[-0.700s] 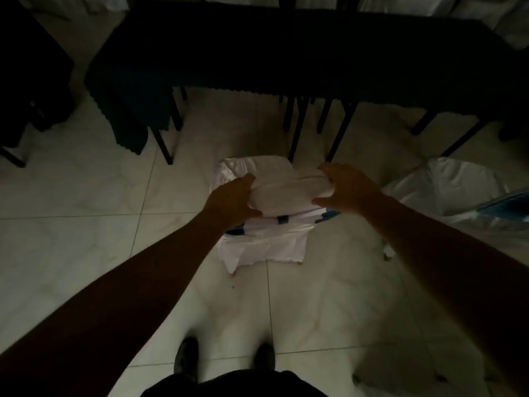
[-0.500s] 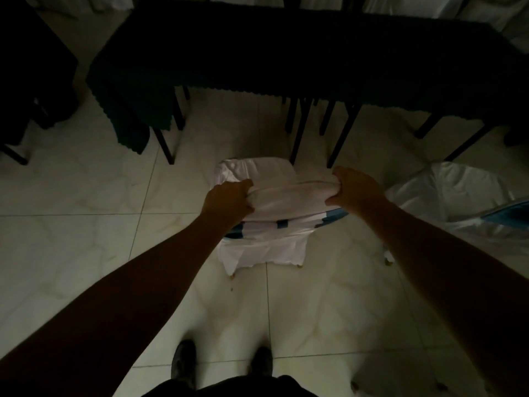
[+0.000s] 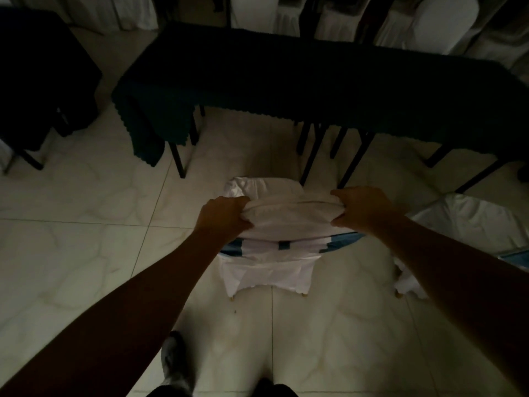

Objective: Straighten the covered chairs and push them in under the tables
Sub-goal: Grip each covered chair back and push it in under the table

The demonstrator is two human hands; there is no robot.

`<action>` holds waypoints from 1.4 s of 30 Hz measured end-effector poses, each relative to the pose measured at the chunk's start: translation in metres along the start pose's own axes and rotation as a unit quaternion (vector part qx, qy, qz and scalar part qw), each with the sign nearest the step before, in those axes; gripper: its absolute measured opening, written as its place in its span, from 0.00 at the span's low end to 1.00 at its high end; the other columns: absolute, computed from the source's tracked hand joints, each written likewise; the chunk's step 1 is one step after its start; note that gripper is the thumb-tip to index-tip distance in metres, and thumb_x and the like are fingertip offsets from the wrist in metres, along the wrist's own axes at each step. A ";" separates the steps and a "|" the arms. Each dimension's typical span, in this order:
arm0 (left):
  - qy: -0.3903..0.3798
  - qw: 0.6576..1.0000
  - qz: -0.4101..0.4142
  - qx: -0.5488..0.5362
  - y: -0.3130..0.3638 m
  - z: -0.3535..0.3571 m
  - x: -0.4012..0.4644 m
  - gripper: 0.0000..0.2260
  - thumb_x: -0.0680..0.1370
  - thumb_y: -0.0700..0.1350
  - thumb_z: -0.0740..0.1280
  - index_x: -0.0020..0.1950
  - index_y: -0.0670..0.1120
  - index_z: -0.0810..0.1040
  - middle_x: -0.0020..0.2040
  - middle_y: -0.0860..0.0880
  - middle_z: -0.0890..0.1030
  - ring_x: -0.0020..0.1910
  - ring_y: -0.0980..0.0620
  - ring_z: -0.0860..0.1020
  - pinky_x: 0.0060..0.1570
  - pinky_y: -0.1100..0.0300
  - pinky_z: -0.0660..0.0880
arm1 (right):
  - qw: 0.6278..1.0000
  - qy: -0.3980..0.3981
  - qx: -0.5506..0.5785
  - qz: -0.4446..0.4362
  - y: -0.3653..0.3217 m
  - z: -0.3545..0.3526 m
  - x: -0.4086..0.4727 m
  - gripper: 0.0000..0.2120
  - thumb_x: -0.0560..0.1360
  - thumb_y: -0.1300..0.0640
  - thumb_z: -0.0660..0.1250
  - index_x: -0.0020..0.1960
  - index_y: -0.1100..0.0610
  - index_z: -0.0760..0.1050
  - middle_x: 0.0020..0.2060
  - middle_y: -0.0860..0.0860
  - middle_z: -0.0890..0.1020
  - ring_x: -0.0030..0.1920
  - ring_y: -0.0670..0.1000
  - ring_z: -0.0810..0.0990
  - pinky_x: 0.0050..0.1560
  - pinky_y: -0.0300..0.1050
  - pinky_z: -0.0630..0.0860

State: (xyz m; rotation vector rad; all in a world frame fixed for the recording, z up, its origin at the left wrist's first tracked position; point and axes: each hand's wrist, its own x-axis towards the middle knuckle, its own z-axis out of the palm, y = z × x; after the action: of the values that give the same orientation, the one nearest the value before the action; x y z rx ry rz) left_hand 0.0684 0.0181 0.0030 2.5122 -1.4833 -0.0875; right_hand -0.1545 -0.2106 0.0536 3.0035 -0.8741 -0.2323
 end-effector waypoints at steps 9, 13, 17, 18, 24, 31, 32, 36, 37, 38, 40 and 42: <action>0.052 0.999 -0.011 -0.009 -0.096 -0.013 0.016 0.22 0.67 0.69 0.68 0.51 0.55 0.74 0.39 0.50 0.82 0.36 0.49 0.80 0.37 0.58 0.71 | 0.996 0.001 -0.076 -0.041 -0.075 -0.045 0.064 0.23 0.66 0.40 0.73 0.58 0.45 0.74 0.47 0.50 0.81 0.46 0.51 0.78 0.39 0.41 0.67; 0.044 0.999 -0.014 -0.018 -0.143 -0.019 0.029 0.21 0.67 0.69 0.67 0.49 0.56 0.74 0.38 0.51 0.81 0.36 0.48 0.79 0.37 0.57 0.74 | 0.992 0.002 -0.115 -0.040 -0.110 -0.053 0.096 0.30 0.67 0.38 0.71 0.66 0.45 0.70 0.53 0.50 0.80 0.51 0.53 0.77 0.43 0.43 0.67; 0.042 0.999 -0.010 -0.031 -0.186 -0.028 0.043 0.21 0.67 0.69 0.68 0.49 0.56 0.74 0.37 0.51 0.80 0.35 0.49 0.78 0.36 0.58 0.73 | 0.992 -0.014 -0.127 -0.024 -0.142 -0.061 0.129 0.36 0.67 0.37 0.70 0.72 0.44 0.63 0.58 0.52 0.78 0.55 0.54 0.75 0.49 0.47 0.71; 0.043 0.998 -0.009 -0.037 -0.196 -0.031 0.046 0.20 0.67 0.68 0.69 0.47 0.56 0.73 0.36 0.52 0.79 0.34 0.50 0.78 0.35 0.58 0.71 | 0.991 -0.017 -0.130 -0.020 -0.150 -0.063 0.136 0.37 0.68 0.37 0.70 0.73 0.44 0.62 0.60 0.52 0.77 0.56 0.55 0.74 0.50 0.48 0.71; 0.057 0.996 -0.001 -0.068 -0.251 -0.047 0.068 0.18 0.67 0.66 0.72 0.45 0.54 0.74 0.34 0.52 0.77 0.32 0.51 0.75 0.34 0.60 0.66 | 0.991 -0.013 -0.129 -0.013 -0.193 -0.079 0.183 0.36 0.67 0.39 0.72 0.71 0.45 0.64 0.59 0.53 0.77 0.55 0.55 0.76 0.50 0.48 0.74; 0.045 0.996 0.004 -0.071 -0.303 -0.047 0.103 0.20 0.68 0.66 0.71 0.47 0.53 0.73 0.35 0.50 0.78 0.33 0.50 0.75 0.35 0.57 0.70 | 0.988 0.003 -0.151 -0.014 -0.221 -0.084 0.233 0.37 0.65 0.38 0.72 0.71 0.44 0.65 0.56 0.52 0.80 0.52 0.54 0.78 0.40 0.44 0.67; 0.044 0.997 0.004 -0.069 -0.308 -0.046 0.110 0.20 0.67 0.66 0.70 0.47 0.53 0.72 0.35 0.50 0.78 0.34 0.49 0.76 0.35 0.57 0.72 | 0.988 0.001 -0.155 -0.016 -0.223 -0.084 0.239 0.36 0.65 0.38 0.72 0.70 0.44 0.66 0.54 0.52 0.80 0.51 0.54 0.78 0.39 0.43 0.67; 0.039 0.997 0.010 -0.064 -0.324 -0.043 0.139 0.18 0.67 0.67 0.70 0.43 0.58 0.67 0.32 0.54 0.71 0.31 0.52 0.72 0.33 0.59 0.68 | 0.987 -0.007 -0.157 -0.021 -0.222 -0.086 0.270 0.34 0.65 0.39 0.72 0.68 0.44 0.68 0.50 0.52 0.80 0.47 0.53 0.78 0.35 0.43 0.65; 0.041 0.997 0.013 -0.063 -0.326 -0.043 0.147 0.18 0.67 0.67 0.70 0.42 0.59 0.65 0.31 0.55 0.69 0.30 0.53 0.70 0.32 0.60 0.67 | 0.988 -0.010 -0.154 -0.023 -0.220 -0.086 0.278 0.34 0.65 0.39 0.72 0.68 0.44 0.68 0.50 0.52 0.80 0.47 0.53 0.78 0.35 0.43 0.66; 0.041 0.997 0.015 -0.063 -0.329 -0.043 0.156 0.19 0.67 0.67 0.70 0.42 0.59 0.65 0.31 0.56 0.69 0.30 0.53 0.70 0.32 0.60 0.66 | 0.988 -0.011 -0.152 -0.025 -0.217 -0.086 0.288 0.33 0.65 0.39 0.72 0.68 0.44 0.68 0.50 0.52 0.80 0.46 0.54 0.78 0.35 0.43 0.66; 0.042 0.997 0.013 -0.061 -0.333 -0.043 0.177 0.18 0.67 0.67 0.70 0.43 0.58 0.68 0.32 0.55 0.71 0.31 0.52 0.73 0.33 0.59 0.67 | 0.988 -0.007 -0.151 -0.029 -0.209 -0.088 0.308 0.34 0.65 0.40 0.72 0.68 0.45 0.68 0.51 0.53 0.80 0.47 0.54 0.78 0.36 0.43 0.66; 0.046 0.997 0.010 -0.057 -0.335 -0.041 0.202 0.18 0.67 0.66 0.71 0.46 0.55 0.72 0.34 0.52 0.76 0.34 0.50 0.76 0.34 0.59 0.68 | 0.988 -0.001 -0.151 -0.027 -0.199 -0.089 0.330 0.35 0.66 0.40 0.72 0.70 0.45 0.66 0.54 0.53 0.80 0.50 0.54 0.78 0.38 0.43 0.67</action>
State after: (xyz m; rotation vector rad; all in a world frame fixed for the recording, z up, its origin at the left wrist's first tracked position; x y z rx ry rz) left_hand 0.4611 0.0048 -0.0180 2.3781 -1.4262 -0.0519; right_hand 0.2396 -0.2216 0.0864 2.7466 -0.6861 -0.3363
